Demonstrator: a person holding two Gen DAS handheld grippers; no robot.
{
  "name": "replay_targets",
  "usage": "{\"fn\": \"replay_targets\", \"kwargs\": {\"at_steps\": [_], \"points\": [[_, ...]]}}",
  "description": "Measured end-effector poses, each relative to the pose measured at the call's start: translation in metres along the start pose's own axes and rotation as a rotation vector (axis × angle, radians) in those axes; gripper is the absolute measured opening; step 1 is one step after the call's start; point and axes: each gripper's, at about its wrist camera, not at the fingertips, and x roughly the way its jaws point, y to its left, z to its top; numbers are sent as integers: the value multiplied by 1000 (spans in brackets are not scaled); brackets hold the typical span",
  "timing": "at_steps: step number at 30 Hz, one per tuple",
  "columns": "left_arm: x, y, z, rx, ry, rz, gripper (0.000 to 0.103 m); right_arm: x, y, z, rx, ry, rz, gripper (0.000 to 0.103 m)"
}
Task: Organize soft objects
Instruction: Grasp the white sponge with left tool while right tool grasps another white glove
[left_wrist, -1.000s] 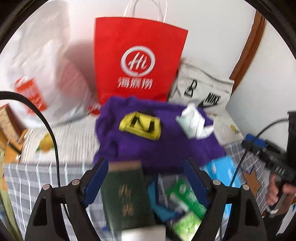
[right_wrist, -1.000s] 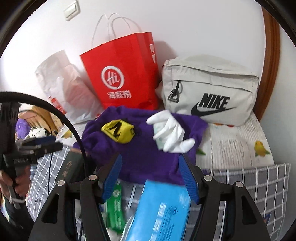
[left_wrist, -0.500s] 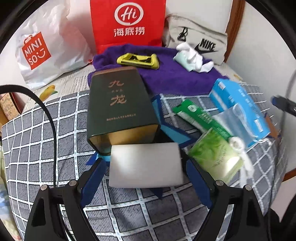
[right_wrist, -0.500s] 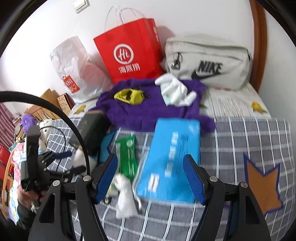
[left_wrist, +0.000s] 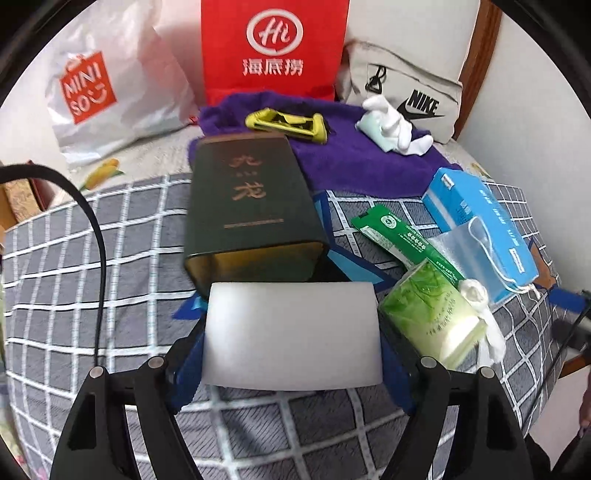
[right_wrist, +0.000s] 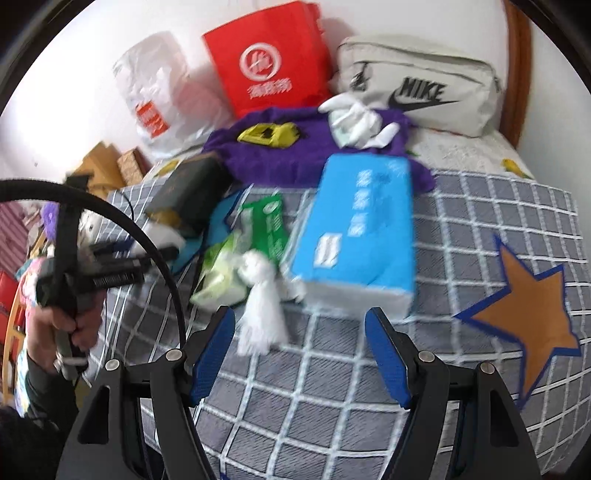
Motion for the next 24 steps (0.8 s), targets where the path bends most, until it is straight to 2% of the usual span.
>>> {"fn": "replay_targets", "kwargs": {"at_steps": [4,7,10,11,12,13,14,16,24], "points": [[-13,6,-8,-19,-7,4,79,23,16,-7,-29,30,21,70],[-16,11,-14,-44,2,-20,80,39,26,-8,-47,59,33,64],[-21,14,-21,-62,-7,-32,80,54,33,-5,-58,63,13,62],[-22,14,-22,-68,-5,-33,80,60,34,-4,-61,62,-7,58],[-23,14,-24,-71,-5,-35,80,65,34,-4,-58,67,-31,44],[-24,14,-25,-73,-5,-39,80,69,34,-5,-54,72,-44,35],[-24,15,-26,-73,-5,-40,80,72,33,-6,-55,69,-36,20],[-25,15,-28,-67,-6,-36,80,69,33,-9,-65,52,-29,12],[-41,20,-28,-100,-46,-59,80,27,25,-11,-48,-4,37,11]]}}
